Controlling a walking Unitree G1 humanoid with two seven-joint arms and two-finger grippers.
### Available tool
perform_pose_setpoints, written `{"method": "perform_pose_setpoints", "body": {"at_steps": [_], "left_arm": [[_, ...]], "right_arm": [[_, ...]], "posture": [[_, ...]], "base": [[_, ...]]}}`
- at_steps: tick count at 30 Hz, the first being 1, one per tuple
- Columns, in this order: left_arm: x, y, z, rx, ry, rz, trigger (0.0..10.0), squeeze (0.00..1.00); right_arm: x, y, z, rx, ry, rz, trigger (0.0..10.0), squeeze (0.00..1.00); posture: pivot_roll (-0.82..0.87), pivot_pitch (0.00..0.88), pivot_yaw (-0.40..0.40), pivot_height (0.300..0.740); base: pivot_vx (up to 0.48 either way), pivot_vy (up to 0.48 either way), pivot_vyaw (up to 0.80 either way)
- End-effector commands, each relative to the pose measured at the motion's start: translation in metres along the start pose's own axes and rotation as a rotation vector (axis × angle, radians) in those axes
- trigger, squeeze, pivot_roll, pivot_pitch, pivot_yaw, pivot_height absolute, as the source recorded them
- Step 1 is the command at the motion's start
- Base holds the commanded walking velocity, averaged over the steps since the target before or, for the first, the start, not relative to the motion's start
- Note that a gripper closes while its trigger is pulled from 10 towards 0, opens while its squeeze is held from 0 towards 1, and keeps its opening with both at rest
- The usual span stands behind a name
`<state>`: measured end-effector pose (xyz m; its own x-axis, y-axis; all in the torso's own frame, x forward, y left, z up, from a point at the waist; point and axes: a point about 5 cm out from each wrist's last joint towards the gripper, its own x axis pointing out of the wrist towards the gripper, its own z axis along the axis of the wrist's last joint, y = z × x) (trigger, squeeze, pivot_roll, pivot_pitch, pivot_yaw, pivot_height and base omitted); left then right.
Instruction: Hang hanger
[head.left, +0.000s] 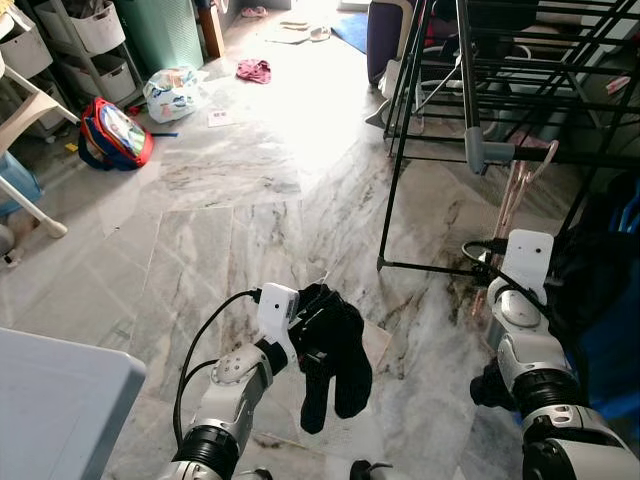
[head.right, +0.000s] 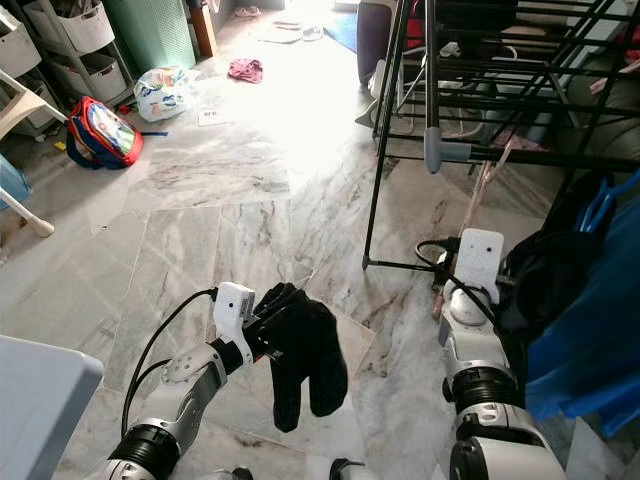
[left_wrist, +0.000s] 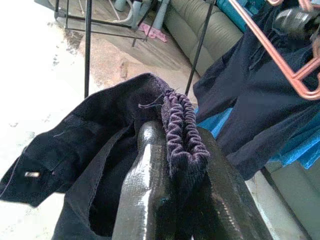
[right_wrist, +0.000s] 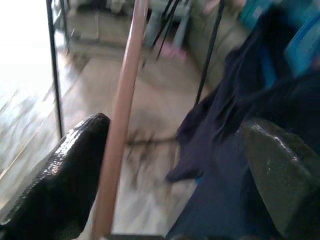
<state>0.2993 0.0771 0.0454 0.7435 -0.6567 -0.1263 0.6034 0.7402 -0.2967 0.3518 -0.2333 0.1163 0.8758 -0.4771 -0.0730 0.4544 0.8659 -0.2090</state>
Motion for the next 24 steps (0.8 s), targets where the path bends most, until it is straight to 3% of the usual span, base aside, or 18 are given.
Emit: {"method": "perform_pose_setpoints", "body": {"at_steps": [1,8,14,19,24], "left_arm": [[0.003,-0.002,0.007,0.018,-0.018,-0.016,10.0,0.00],[0.004,-0.003,0.007,0.015,-0.019,-0.014,10.0,0.00],[0.003,-0.004,0.005,0.011,-0.019,-0.015,10.0,0.00],[0.003,-0.005,0.005,0.011,-0.018,-0.015,10.0,0.00],[0.003,-0.005,0.005,0.013,-0.014,-0.017,10.0,0.00]], "right_arm": [[-0.002,-0.004,0.003,-0.031,-0.045,-0.029,10.0,0.00],[-0.006,-0.003,0.007,-0.023,-0.075,-0.062,10.0,0.00],[-0.007,-0.015,0.010,-0.046,-0.111,-0.139,10.0,0.00],[-0.007,-0.028,0.027,-0.075,-0.221,-0.209,10.0,0.00],[-0.006,-0.025,0.040,-0.085,-0.276,-0.196,10.0,0.00]], "posture": [[-0.04,0.184,0.005,0.740],[-0.04,0.180,0.001,0.740],[-0.04,0.183,-0.001,0.740],[-0.04,0.185,0.003,0.740],[-0.04,0.185,0.005,0.740]], "base": [[0.000,0.000,0.00],[0.000,0.000,0.00],[0.000,0.000,0.00],[0.000,0.000,0.00],[0.000,0.000,0.00]]}}
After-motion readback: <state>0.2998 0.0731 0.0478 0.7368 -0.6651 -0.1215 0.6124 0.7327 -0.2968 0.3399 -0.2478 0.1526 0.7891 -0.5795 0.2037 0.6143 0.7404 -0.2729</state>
